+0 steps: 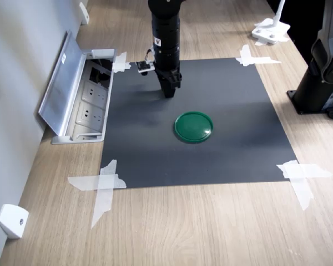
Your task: Grasp a white terminal and put it on the green lid.
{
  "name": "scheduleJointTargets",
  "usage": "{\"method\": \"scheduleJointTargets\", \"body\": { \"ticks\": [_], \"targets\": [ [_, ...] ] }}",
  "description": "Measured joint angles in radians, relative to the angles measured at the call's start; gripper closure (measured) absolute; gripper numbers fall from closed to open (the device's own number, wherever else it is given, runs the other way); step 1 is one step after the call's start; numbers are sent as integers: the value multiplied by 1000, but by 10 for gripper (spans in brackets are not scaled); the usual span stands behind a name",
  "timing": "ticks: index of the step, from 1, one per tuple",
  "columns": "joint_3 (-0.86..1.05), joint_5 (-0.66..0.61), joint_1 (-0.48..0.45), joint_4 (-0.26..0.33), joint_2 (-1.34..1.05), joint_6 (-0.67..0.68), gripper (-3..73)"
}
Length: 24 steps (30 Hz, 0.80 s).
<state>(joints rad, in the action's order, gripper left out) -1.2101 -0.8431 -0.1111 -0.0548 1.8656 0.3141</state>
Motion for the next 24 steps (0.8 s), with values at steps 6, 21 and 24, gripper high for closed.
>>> {"method": "scheduleJointTargets", "body": {
  "ticks": [6,21,24],
  "targets": [
    [0,-18,103,0,-70,-14,411],
    [166,2,280,20,-145,-97,411],
    [206,28,280,20,-175,-97,411]
  ]
}}
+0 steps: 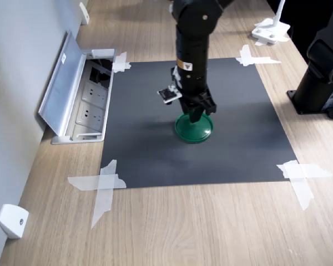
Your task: Grasp a white terminal and put it on the green lid.
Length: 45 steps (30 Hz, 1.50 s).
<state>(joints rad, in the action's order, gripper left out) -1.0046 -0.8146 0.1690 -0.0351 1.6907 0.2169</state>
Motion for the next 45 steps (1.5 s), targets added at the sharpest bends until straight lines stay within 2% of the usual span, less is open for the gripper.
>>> {"method": "scheduleJointTargets", "body": {
  "ticks": [10,24,27,33,37,41,45],
  "targets": [
    [10,32,0,45,-12,14,411],
    [16,37,0,49,-12,45,398],
    [16,37,0,49,-12,49,347],
    [16,37,0,49,-12,49,183],
    [16,38,0,49,-13,45,129],
    [17,46,0,47,-50,46,126],
    [17,90,-5,45,-148,46,206]
  ]
}}
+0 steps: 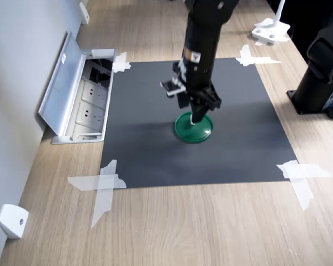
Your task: Grasp a white terminal and put it on the green lid.
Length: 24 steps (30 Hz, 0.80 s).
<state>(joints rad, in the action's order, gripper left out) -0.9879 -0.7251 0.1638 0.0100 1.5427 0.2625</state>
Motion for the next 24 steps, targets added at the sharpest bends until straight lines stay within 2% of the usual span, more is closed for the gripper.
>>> {"method": "scheduleJointTargets", "body": {
  "ticks": [3,7,9,11,16,24],
  "targets": [
    [0,50,-28,0,-82,0,345],
    [2,157,-81,-10,-207,-23,577],
    [2,210,-100,-10,-252,-50,655],
    [2,241,-120,-10,-287,-89,685],
    [91,310,-175,-15,-377,-181,700],
    [504,529,-181,-16,-725,-192,700]
  ]
}}
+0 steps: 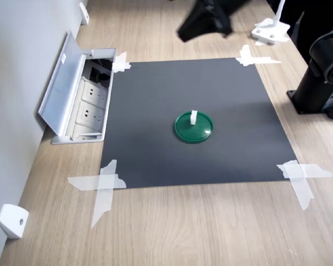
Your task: Grasp a white terminal and put it on the green lid.
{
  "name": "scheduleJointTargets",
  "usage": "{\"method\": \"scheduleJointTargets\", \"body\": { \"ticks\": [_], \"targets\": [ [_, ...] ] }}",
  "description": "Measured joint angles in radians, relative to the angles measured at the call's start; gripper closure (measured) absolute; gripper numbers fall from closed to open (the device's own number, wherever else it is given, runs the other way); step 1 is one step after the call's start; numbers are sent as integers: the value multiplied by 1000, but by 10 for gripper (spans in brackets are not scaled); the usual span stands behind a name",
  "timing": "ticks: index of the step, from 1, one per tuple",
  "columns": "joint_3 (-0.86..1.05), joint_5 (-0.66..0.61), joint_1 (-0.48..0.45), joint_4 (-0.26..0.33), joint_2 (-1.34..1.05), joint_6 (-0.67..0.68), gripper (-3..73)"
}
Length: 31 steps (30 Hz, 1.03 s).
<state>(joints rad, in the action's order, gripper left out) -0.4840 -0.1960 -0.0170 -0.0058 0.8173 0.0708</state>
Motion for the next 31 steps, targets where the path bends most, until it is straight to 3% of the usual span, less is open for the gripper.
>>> {"method": "scheduleJointTargets", "body": {
  "ticks": [8,14,31],
  "targets": [
    [364,69,0,6,-483,9,700],
    [456,89,0,6,-721,10,700],
    [464,99,0,6,-788,11,702]
  ]
}}
